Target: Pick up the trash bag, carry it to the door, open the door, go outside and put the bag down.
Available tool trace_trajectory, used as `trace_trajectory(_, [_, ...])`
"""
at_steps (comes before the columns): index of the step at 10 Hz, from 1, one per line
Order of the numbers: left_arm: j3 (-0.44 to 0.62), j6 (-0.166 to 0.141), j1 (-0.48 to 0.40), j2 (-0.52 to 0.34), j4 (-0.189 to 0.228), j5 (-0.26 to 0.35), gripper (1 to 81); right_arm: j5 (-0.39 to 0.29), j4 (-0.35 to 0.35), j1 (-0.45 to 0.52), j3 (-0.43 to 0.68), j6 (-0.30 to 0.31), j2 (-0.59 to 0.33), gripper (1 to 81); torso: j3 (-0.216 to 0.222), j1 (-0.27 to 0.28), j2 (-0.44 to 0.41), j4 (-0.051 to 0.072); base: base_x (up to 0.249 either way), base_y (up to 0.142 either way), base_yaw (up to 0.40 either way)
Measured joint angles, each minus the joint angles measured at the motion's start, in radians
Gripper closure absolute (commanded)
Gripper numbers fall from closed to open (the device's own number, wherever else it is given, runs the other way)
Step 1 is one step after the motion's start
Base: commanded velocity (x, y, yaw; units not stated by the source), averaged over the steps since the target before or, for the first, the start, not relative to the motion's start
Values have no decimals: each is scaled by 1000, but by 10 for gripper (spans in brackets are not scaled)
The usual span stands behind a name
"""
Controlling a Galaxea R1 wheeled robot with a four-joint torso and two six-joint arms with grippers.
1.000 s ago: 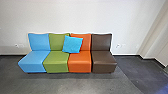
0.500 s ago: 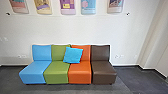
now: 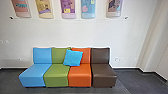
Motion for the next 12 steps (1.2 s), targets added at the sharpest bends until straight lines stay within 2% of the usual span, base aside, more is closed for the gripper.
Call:
trace_trajectory(1, [-1, 4, 3, 0, 0, -11, 811, 1, 0, 0, -35, 0, 24, 10, 0, 0, 0, 0, 0, 0, 0])
trace_trajectory(3, [-1, 9, 17, 5, 0, -77, 811, 0, 0, 0, -113, 0, 68, 10, 0, 0, 0, 0, 0, 0, 0])
trace_trajectory(5, [-1, 10, 19, 5, 0, -82, 811, 1, 0, -3, -177, 0, 113, 10, 0, 0, 0, 0, 0, 0, 0])
trace_trajectory(6, [-1, 10, 19, 5, 1, -83, 811, 0, 0, -5, -186, 0, 121, 10, 0, 0, 0, 0, 0, 0, 0])
trace_trajectory(7, [-1, 29, 19, 5, 1, -82, 811, 0, 0, -11, -198, 0, 128, 10, 0, 0, 0, 0, 0, 0, 0])
trace_trajectory(12, [-1, 36, 19, 5, 2, -82, 811, 1, 0, -19, -219, 0, 128, 10, 0, 0, 0, 0, 0, 0, 0])
